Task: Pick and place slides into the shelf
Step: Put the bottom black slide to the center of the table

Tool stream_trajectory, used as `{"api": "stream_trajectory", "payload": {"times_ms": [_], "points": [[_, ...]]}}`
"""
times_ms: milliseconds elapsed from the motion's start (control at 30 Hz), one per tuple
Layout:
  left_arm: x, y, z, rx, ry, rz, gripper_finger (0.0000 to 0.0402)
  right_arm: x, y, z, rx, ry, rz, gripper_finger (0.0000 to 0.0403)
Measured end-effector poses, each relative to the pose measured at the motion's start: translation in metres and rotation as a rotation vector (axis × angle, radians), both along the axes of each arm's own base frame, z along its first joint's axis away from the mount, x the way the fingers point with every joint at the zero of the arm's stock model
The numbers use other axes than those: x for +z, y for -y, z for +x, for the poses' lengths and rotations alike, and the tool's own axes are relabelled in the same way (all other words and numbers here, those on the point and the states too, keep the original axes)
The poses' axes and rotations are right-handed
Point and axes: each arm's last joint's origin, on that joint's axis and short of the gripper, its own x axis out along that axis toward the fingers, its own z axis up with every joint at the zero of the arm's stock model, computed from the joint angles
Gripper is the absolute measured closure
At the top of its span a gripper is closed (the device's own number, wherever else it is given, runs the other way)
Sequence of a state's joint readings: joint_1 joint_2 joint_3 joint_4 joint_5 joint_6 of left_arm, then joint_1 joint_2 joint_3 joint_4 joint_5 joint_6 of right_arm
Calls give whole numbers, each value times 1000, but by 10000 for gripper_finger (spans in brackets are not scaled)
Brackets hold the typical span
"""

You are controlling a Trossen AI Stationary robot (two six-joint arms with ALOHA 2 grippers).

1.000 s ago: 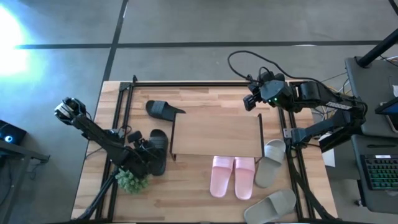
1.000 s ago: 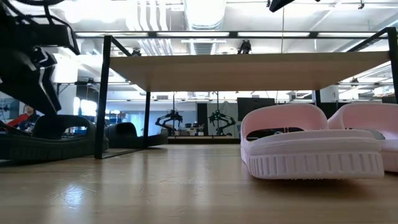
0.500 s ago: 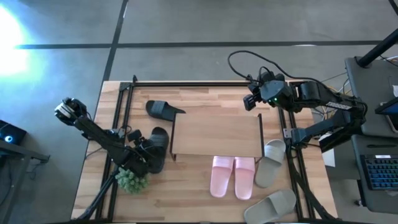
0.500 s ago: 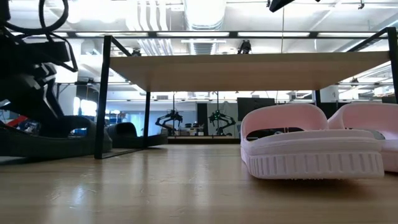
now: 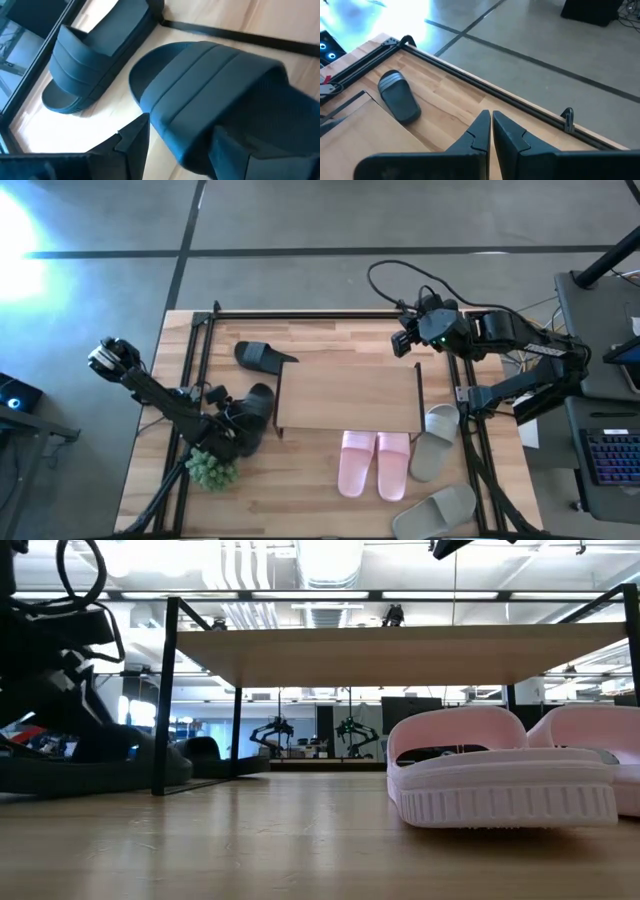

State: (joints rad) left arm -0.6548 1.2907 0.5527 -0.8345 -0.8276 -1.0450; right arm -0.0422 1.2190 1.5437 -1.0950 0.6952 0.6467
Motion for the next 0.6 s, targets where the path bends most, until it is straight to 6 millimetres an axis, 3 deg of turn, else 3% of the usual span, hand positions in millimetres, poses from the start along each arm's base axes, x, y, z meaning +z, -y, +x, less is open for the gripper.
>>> {"api": "stream_trajectory", "payload": {"times_ms": [233, 600], "points": [[-13, -2, 7, -91, 39, 21, 269, 0, 0, 0, -1, 0, 0, 390], [-10, -10, 14, -91, 16, 35, 320, -2, 0, 0, -27, 25, 25, 390]]}}
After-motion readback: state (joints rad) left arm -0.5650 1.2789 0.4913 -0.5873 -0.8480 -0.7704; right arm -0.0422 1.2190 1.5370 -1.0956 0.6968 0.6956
